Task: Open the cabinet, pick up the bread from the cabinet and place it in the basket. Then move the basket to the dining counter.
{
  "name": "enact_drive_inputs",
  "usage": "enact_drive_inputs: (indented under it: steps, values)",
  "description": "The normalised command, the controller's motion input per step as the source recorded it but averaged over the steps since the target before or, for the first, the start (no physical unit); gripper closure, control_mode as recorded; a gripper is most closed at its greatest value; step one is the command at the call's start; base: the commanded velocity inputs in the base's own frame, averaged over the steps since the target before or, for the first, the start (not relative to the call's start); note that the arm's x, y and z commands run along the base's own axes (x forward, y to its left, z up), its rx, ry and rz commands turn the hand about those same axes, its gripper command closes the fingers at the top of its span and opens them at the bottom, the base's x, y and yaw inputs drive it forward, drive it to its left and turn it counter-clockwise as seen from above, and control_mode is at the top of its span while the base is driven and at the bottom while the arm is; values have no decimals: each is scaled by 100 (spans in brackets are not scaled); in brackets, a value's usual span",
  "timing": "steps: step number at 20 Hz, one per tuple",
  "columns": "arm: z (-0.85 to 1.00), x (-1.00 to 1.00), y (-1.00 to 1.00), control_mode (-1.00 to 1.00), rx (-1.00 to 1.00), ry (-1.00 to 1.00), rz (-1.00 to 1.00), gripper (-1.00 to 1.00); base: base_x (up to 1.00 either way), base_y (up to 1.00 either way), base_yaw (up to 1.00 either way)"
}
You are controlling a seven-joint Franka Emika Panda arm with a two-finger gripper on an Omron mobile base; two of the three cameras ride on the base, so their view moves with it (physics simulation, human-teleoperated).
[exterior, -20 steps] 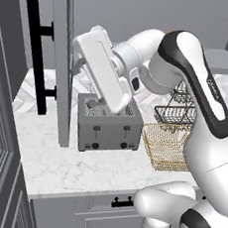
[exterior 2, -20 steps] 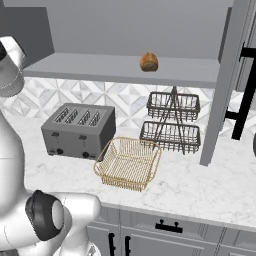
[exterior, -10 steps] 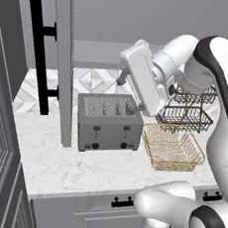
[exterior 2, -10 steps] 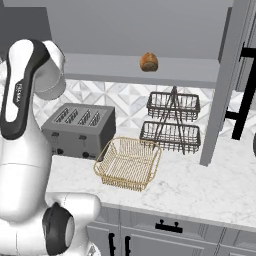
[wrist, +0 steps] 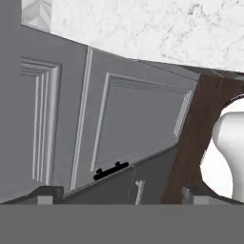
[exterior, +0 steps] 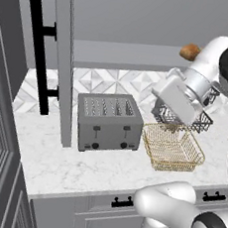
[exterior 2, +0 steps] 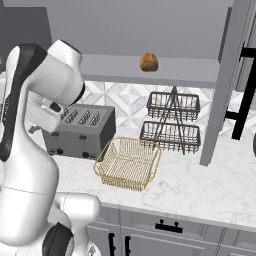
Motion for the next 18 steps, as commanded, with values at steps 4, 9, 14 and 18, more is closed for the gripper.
enact_drive_inputs:
  steps: [4, 9, 14, 18]
  values:
    - [-77, -3, -20, -100, -68, -52, -18, -100, 0, 0, 0]
    - [-21, 3, -69, -100, -36, -29, -23, -100, 0, 0, 0]
    - [1, 6, -92, -100, -2, -33, -26, -100, 0, 0, 0]
    - [6, 47, -56, -100, 0, -53, -16, -100, 0, 0, 0]
